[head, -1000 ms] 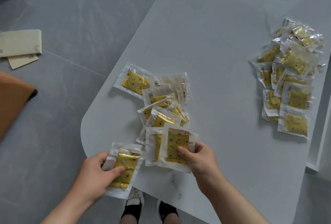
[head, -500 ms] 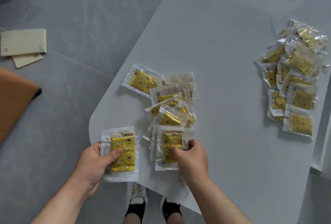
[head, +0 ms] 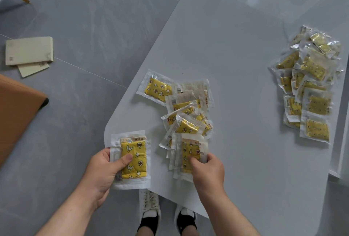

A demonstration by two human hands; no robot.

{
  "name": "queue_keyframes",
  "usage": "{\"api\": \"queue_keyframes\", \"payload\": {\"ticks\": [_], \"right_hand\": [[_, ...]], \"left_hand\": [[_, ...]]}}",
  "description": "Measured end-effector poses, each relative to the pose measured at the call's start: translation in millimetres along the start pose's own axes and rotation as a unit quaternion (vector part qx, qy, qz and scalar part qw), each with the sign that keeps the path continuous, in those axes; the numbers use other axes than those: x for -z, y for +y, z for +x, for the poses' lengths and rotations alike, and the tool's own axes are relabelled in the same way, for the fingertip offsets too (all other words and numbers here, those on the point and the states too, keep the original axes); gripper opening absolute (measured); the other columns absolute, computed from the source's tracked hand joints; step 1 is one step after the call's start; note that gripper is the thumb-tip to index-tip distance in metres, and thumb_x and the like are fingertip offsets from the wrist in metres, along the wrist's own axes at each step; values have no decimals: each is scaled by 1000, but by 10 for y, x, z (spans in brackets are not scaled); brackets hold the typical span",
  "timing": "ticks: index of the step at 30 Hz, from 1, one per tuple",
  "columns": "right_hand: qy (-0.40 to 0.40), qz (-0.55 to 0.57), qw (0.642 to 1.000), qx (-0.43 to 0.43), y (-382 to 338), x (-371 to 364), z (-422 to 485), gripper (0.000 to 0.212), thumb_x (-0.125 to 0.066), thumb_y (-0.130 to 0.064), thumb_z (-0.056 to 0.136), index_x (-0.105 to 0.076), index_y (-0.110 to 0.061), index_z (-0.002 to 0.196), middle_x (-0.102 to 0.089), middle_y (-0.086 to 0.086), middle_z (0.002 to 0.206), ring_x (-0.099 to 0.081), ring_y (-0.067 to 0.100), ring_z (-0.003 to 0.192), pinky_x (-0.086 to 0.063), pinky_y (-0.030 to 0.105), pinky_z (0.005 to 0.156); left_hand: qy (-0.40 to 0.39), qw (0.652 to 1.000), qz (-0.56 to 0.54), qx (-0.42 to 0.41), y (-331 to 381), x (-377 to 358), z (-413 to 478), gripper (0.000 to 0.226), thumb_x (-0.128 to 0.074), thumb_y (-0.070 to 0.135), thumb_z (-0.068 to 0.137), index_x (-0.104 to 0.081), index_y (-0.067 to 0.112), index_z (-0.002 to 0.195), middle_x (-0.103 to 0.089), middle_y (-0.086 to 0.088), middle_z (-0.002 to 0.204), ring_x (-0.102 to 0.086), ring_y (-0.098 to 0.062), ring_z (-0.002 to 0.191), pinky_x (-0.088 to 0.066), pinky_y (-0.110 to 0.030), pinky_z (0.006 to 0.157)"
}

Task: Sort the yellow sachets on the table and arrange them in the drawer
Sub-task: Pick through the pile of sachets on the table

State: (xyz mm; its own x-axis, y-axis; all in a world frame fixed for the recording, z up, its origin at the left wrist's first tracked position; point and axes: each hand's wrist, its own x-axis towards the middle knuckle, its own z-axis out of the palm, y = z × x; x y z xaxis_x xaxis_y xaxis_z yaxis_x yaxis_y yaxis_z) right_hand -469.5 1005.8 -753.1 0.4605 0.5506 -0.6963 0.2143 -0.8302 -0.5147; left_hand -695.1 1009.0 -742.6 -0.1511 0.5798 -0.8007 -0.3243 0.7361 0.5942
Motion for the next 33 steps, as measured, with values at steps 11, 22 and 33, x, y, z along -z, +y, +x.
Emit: {"api": "queue_keyframes", "payload": {"ticks": [11,22,33], "right_hand": [[13,-65,997,28,19,-147,-63,8,-68,-22,84,-65,-23,77,-68,-1,88,-61,11,74,-46,22,54],[-17,111,993,38,-279,281,-342,38,-76,-6,80,-55,-23,106,-70,2,89,-71,17,79,-59,32,67],[-117,284,950,57,-1406,1111,-1157,21,-68,4,83,-69,-4,102,-75,15,98,-72,34,92,-57,52,84]], "left_hand": [[-5,1000,21,4,82,127,-86,16,-66,-2,77,-63,1,93,-76,-15,81,-74,-24,68,-61,-36,60],[-24,1000,12,2,279,127,-292,37,-70,8,62,-62,-1,97,-74,-20,88,-73,-29,73,-59,-44,72],[-87,993,45,-66,1485,-231,-1198,48,-76,6,60,-64,0,106,-73,-22,96,-72,-37,84,-57,-50,78]]}}
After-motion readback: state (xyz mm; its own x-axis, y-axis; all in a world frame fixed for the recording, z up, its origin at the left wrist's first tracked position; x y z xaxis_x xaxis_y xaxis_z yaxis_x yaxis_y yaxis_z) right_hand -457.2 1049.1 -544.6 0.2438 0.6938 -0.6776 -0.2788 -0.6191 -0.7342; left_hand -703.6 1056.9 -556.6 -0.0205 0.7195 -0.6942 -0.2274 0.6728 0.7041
